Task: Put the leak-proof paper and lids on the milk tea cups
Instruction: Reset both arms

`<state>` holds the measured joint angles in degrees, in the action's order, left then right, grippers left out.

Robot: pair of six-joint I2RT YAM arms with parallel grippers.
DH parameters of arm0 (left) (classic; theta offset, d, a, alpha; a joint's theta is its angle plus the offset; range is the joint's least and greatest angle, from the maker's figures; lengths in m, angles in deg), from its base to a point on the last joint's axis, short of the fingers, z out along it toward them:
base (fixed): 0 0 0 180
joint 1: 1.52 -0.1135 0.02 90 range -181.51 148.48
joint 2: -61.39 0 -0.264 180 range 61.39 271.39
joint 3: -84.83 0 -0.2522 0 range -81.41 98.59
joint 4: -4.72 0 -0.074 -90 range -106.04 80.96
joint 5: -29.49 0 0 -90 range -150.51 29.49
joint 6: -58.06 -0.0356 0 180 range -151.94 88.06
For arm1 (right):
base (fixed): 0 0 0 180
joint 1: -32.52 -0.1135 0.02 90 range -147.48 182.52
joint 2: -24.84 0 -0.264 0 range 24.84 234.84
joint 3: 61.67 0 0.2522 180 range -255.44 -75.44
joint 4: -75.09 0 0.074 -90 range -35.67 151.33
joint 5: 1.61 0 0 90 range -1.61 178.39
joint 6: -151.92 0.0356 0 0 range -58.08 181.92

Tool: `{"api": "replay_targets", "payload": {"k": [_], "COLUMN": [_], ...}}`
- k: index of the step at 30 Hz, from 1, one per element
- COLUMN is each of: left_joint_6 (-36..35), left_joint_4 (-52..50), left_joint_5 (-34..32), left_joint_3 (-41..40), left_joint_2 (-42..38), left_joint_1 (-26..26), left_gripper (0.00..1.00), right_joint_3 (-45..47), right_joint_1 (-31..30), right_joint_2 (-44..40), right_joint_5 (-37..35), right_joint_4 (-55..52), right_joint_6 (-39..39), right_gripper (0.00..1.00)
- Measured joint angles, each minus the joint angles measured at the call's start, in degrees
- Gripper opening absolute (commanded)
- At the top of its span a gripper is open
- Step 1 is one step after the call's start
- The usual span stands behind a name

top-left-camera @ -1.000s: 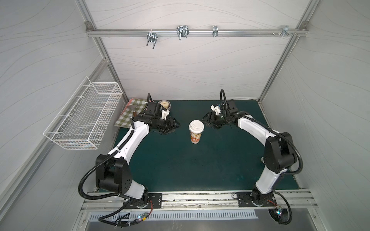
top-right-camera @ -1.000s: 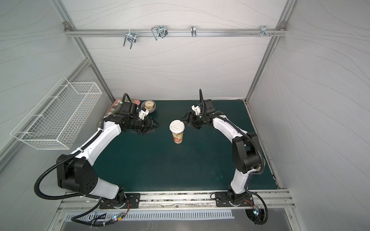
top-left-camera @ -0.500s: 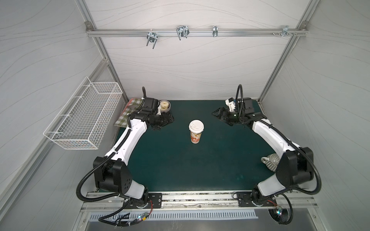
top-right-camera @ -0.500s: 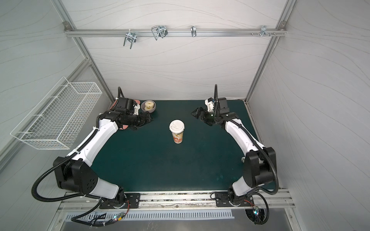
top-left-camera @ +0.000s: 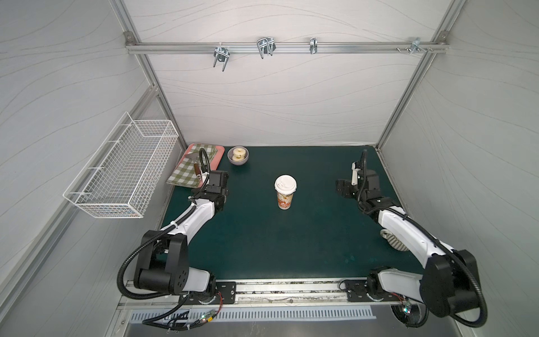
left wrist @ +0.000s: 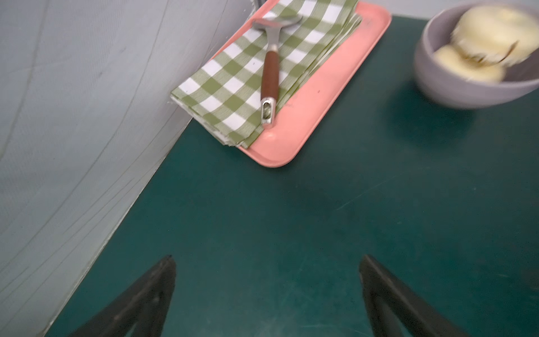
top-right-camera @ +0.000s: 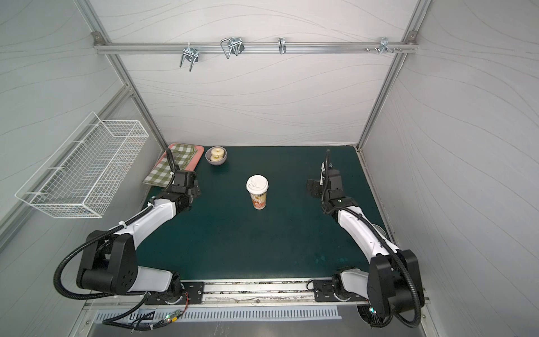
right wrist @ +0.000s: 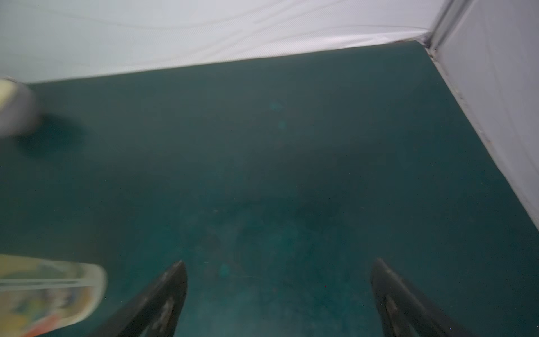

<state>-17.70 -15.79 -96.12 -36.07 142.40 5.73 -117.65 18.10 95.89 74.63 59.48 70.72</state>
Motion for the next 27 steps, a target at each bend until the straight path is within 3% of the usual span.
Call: {"api": "replay_targets", "payload": {"k": [7,14,19,27], "left_joint_6": [-7.0,-9.1,-9.8,-9.8], "left_joint_4": [19.3,39.5,45.7,49.1], "left_joint_5": [-0.8,11.5,18.4,21.5], "left_joint_3": [-10.3,-19.2,-22.0,-21.9], "left_joint_2": [4.5,5.4,7.5,7.5], "left_joint_1": [-1.9,-5.6,-6.9,-7.0], "left_gripper": [0.99,1.0,1.0,1.0], "right_joint_3": [10.3,18.7,19.6,17.3], "right_joint_1": [4.3,8.4,8.4,8.5], "right_joint_2": [11.0,18.2,18.6,18.6], "right_joint_5": [-4.2,4.5,8.7,9.9], "right_joint_4": [19.7,41.4,46.1,47.2], "right_joint_6": [-4.8,-7.0,-8.2,-8.3], "right_gripper": [0.99,0.99,0.99,0.99]}}
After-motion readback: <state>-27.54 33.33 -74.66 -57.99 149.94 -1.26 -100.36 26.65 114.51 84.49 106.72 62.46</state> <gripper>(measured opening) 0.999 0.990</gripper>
